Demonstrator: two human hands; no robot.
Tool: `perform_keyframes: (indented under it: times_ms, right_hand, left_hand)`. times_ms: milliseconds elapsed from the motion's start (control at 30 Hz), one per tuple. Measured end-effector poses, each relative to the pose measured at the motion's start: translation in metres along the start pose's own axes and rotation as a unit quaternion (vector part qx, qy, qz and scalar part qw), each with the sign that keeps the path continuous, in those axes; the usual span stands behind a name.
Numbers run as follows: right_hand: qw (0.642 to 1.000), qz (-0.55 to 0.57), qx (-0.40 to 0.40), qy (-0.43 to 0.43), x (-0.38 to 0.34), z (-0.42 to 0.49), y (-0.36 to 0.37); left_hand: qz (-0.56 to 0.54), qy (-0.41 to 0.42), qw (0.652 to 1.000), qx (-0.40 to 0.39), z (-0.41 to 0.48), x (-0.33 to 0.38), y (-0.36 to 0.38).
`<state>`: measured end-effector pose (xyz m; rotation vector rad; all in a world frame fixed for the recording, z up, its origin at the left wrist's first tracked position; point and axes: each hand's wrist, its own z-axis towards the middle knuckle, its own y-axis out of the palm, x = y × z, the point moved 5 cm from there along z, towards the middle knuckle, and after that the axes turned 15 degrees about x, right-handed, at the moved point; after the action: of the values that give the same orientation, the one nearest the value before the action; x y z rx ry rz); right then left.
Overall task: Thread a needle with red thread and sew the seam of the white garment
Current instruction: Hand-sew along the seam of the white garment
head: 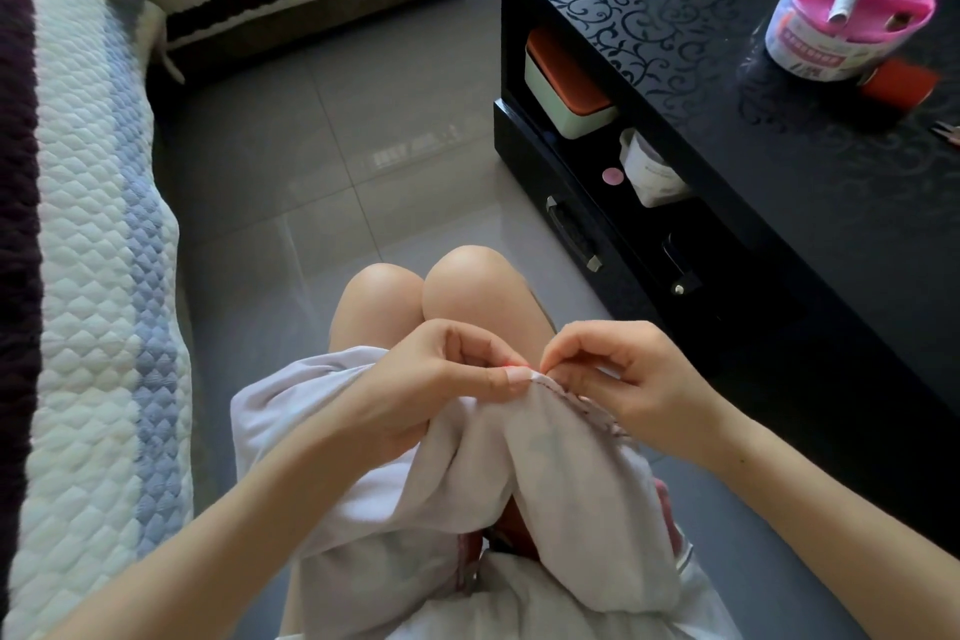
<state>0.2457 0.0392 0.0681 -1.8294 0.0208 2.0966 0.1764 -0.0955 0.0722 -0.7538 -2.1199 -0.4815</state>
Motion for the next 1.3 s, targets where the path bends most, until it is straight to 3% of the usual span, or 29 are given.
perform_keyframes:
  times_ms: [100,167,267,367,600,900,1133,1300]
  right_hand:
    - [1.0,-0.025,0.006,-0.015,-0.004,-0.002,0.0]
    - [0.991,-0.107,0.033,-0.072,-0.009,-0.005,-0.006]
    - [0.947,-0.216,0.103,-0.215,-0.024,-0.011,-0.007]
    - [0.904,-0.247,0.156,-0.311,-0.036,-0.015,0.003]
    - [0.888,-0.255,0.129,-0.36,-0.045,-0.018,0.015]
    - [0.951,-0.072,0.147,-0.264,-0.052,-0.025,0.006]
    - [0.985,0.027,0.149,-0.083,-0.042,-0.015,-0.011]
    - [0.984,0.1,0.146,0.018,-0.032,-0.015,-0.015]
  left_hand:
    - [0.006,0.0,1.0,0.012,-0.002,-0.001,0.001]
    - [0.001,0.001,1.0,0.024,-0.004,-0.001,0.0]
    - [-0.01,0.001,0.999,0.036,-0.007,0.001,0.001]
    - [0.001,0.013,0.999,0.035,-0.01,0.003,0.003]
    - [0.028,0.015,0.998,0.06,-0.011,0.001,0.006]
    - [0.086,0.099,0.973,0.191,-0.009,-0.004,0.007]
    - [0.023,0.093,0.979,0.18,-0.004,-0.001,0.007]
    - [0.016,0.057,0.984,0.171,0.008,0.003,0.003]
